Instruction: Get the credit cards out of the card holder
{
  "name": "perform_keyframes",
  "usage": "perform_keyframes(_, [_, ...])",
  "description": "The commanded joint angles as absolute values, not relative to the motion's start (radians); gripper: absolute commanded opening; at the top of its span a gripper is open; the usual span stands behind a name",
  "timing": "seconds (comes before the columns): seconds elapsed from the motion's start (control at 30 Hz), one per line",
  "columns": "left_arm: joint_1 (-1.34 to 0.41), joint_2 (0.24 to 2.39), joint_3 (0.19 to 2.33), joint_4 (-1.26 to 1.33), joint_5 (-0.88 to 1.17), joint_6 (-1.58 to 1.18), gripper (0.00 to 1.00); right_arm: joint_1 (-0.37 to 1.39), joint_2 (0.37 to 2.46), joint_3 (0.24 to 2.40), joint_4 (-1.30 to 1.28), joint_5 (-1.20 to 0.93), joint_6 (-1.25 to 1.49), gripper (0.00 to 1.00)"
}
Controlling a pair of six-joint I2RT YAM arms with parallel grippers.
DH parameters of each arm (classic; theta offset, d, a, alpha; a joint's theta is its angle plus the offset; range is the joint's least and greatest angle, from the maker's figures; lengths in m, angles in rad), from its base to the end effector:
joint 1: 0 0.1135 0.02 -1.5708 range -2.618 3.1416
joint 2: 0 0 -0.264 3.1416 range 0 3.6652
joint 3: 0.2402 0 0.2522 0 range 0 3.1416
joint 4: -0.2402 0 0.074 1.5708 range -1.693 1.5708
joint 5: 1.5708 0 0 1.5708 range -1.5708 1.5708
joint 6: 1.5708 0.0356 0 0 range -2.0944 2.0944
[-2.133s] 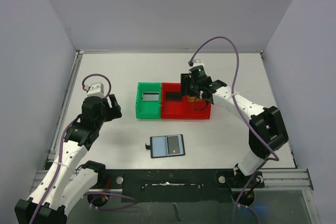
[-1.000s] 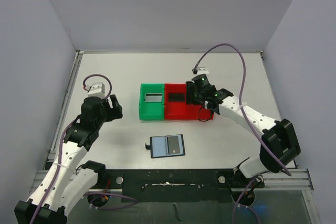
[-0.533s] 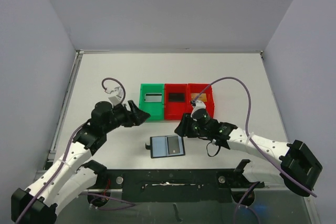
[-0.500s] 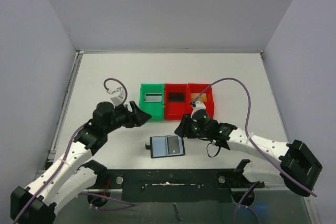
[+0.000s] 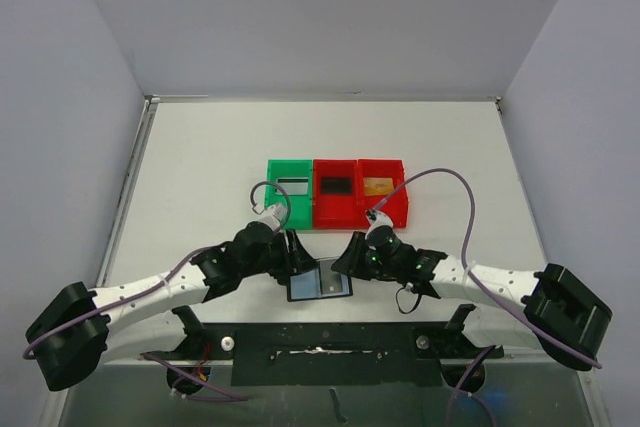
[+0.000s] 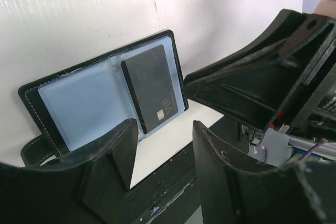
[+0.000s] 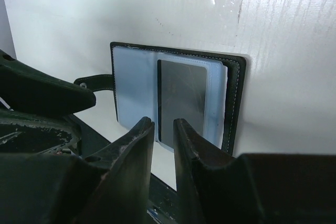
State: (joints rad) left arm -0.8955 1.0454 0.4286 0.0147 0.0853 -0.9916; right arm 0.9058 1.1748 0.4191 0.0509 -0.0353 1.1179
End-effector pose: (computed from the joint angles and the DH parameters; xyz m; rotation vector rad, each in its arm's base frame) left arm 0.1304 -0.1676 0.1871 -0.0619 2.4165 -1.0901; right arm 0.1354 0.1747 0.1617 0.2468 2.5129 1.0132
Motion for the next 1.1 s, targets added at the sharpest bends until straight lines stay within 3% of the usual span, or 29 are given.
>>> perform_keyframes(0.0, [-0.908, 1.082, 0.451, 0.138, 0.037, -1.049, 0.44, 0.903, 1.195, 0.435, 0.096, -0.029, 1.136, 0.23])
perform_keyframes(0.43, [-0.925, 1.217, 0.420, 0.241, 0.061, -1.087, 0.36, 0.893, 1.340, 0.458, 0.026, -0.050, 1.137, 0.16])
perform_keyframes(1.07, [-0.935, 1.333, 0.309, 0.381, 0.040, -1.164, 0.25, 0.892, 1.358, 0.459, 0.003, -0.046, 1.154, 0.12])
